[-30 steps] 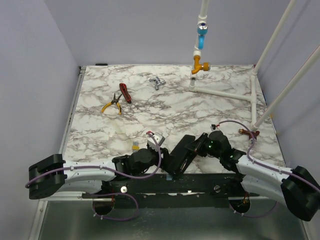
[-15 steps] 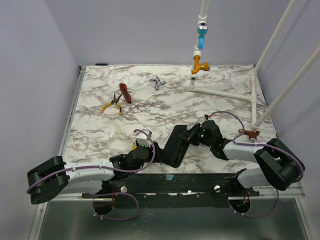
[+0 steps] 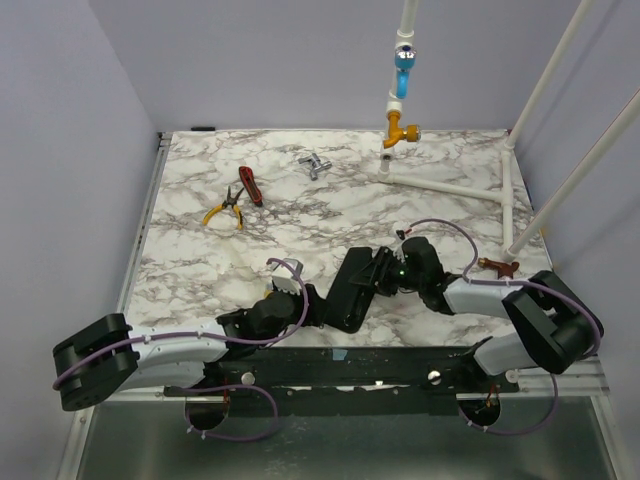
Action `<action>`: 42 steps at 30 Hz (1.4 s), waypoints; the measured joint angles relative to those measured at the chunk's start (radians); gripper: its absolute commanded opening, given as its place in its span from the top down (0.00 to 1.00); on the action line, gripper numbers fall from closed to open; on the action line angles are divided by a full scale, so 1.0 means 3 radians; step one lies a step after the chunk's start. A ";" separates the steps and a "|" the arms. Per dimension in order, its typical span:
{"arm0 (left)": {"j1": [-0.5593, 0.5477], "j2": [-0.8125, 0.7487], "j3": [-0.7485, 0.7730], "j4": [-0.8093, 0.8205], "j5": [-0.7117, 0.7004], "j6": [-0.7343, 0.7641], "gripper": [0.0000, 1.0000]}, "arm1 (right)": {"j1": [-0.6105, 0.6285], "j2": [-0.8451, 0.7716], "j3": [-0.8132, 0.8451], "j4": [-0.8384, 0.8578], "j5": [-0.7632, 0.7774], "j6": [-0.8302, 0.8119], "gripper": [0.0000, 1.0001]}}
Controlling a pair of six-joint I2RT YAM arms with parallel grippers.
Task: Sort the hair-cutting tools
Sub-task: Close the hairdressing tool bag at the center of the board.
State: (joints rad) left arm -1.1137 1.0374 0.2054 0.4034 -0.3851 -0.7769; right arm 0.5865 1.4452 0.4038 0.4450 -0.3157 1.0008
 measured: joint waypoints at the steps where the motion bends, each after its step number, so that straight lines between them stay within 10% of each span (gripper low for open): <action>1: 0.0000 0.0009 0.0000 0.0001 0.0006 -0.0004 0.36 | 0.0000 -0.0037 -0.0010 -0.0033 -0.0041 -0.0018 0.54; 14: 0.0001 0.0113 0.0000 0.0071 0.0092 -0.0069 0.37 | 0.0167 -0.0347 -0.0135 -0.0219 -0.0359 0.0004 0.59; 26: 0.0001 -0.0149 -0.0090 0.0032 0.0117 -0.0158 0.37 | 0.0210 -0.0084 -0.0160 0.0046 -0.0456 0.0275 0.99; 42: -0.0027 -0.0468 -0.0273 -0.0519 0.0004 -0.0333 0.43 | 0.0217 -0.0127 -0.0486 0.0741 0.0080 0.1005 0.99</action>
State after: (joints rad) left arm -1.1217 0.8970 0.1234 0.2478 -0.3840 -0.8768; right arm 0.6518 1.4071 0.2581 0.6674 -0.2916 1.3022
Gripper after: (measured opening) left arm 0.600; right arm 0.029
